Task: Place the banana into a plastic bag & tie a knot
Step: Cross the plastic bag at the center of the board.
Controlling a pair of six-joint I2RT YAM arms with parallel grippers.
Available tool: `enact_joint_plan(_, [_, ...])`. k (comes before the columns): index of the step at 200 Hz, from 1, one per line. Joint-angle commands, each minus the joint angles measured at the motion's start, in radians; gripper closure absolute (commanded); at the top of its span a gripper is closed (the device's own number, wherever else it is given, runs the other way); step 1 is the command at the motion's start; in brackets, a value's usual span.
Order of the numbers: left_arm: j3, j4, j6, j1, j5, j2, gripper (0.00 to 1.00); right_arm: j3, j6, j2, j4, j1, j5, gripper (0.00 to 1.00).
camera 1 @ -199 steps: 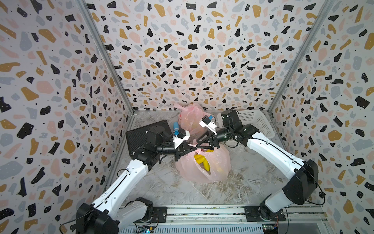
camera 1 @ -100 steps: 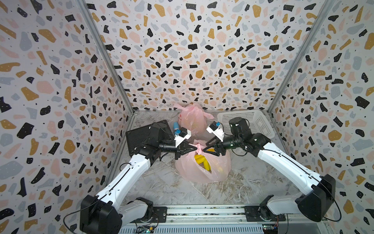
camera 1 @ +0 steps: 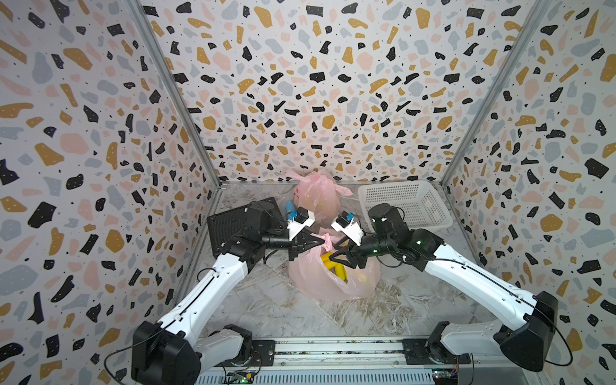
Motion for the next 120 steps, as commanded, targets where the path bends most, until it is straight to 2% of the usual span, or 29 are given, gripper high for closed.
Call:
enact_joint_plan(1, [0.003,0.042,-0.02,0.005,-0.004,-0.017,1.0,0.039,-0.003,0.006,-0.021,0.013,0.027,0.48])
enact_joint_plan(81, [-0.009,0.054,-0.033,0.004,-0.002,-0.023,1.0,0.089,0.04,0.042,0.008,0.023,0.033,0.51])
enact_joint_plan(96, [-0.009,0.056,-0.033,0.004,0.001,-0.024,1.0,0.095,0.048,0.048,0.016,0.022,0.028,0.56])
enact_joint_plan(120, [-0.01,0.059,-0.039,0.005,0.006,-0.028,1.0,0.11,0.059,0.057,0.012,0.023,0.039,0.77])
